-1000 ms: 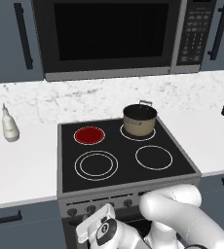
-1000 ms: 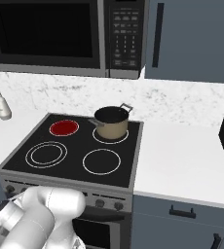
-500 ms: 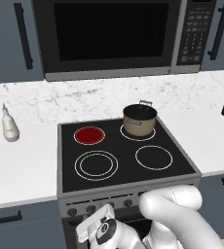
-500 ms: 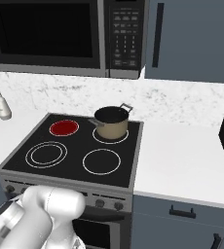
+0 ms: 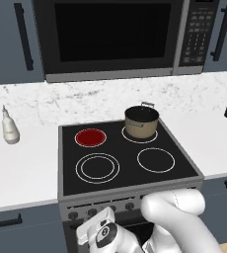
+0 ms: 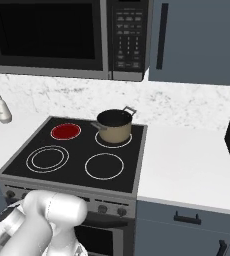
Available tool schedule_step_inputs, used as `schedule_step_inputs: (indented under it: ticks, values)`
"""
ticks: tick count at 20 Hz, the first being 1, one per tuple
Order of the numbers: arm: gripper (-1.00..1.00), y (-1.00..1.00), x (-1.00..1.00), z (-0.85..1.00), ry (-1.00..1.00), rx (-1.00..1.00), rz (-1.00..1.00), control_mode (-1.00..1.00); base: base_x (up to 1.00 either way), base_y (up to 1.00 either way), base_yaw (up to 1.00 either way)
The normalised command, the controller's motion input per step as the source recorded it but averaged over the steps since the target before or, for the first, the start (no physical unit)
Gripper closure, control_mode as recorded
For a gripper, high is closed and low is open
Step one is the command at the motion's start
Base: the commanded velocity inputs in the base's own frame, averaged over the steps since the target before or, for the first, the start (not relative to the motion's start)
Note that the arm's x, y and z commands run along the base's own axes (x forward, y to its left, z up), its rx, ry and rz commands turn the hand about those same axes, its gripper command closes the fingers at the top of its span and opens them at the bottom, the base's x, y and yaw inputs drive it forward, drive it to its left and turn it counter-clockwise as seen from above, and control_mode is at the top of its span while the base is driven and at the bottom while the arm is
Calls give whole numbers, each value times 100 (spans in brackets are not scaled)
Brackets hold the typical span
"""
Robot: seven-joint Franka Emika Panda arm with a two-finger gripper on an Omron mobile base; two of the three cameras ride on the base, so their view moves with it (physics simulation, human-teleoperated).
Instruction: Turn off the rear left burner of the stove.
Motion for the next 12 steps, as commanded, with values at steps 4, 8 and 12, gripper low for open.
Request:
schedule_step_inputs:
  ticks: [4, 8, 12]
  values:
    - [-100, 29, 0, -2, 0, -2, 0, -100, 0, 0, 0]
    - [-100, 0, 0, 0, 0, 0, 0, -100, 0, 0, 0]
    - [-100, 20, 0, 0, -2, -1, 0, -100, 0, 0, 0]
